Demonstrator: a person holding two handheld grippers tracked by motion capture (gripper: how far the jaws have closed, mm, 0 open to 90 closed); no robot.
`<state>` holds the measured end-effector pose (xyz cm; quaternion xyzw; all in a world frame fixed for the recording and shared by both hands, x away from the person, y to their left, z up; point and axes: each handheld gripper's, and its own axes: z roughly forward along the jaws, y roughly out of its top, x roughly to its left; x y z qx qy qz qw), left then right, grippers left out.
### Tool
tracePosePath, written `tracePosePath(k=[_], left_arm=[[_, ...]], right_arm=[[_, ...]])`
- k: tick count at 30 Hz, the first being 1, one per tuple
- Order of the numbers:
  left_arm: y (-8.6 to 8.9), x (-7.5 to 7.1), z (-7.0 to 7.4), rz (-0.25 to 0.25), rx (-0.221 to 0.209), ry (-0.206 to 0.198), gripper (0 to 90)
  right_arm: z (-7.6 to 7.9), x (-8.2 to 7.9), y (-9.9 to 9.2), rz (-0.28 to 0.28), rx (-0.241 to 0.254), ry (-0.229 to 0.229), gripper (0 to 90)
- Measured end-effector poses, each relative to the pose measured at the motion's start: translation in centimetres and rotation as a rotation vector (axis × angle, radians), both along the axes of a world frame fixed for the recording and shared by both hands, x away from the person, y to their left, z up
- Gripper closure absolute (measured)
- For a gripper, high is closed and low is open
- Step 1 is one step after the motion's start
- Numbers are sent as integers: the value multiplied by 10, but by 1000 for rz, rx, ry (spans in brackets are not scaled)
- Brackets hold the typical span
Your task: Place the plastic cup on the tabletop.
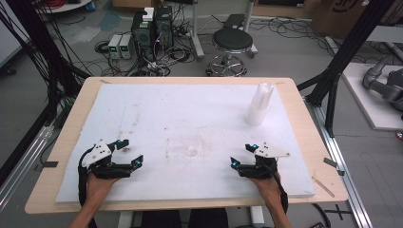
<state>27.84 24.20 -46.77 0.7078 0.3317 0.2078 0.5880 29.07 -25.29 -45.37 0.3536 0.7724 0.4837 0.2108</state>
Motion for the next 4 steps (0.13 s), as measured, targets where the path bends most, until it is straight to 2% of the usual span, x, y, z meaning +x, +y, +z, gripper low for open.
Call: tracePosePath(k=[4], left_arm=[[1, 0, 0, 5, -12, 3, 129]], right_arm=[[0, -2, -2, -6, 19, -22, 195]])
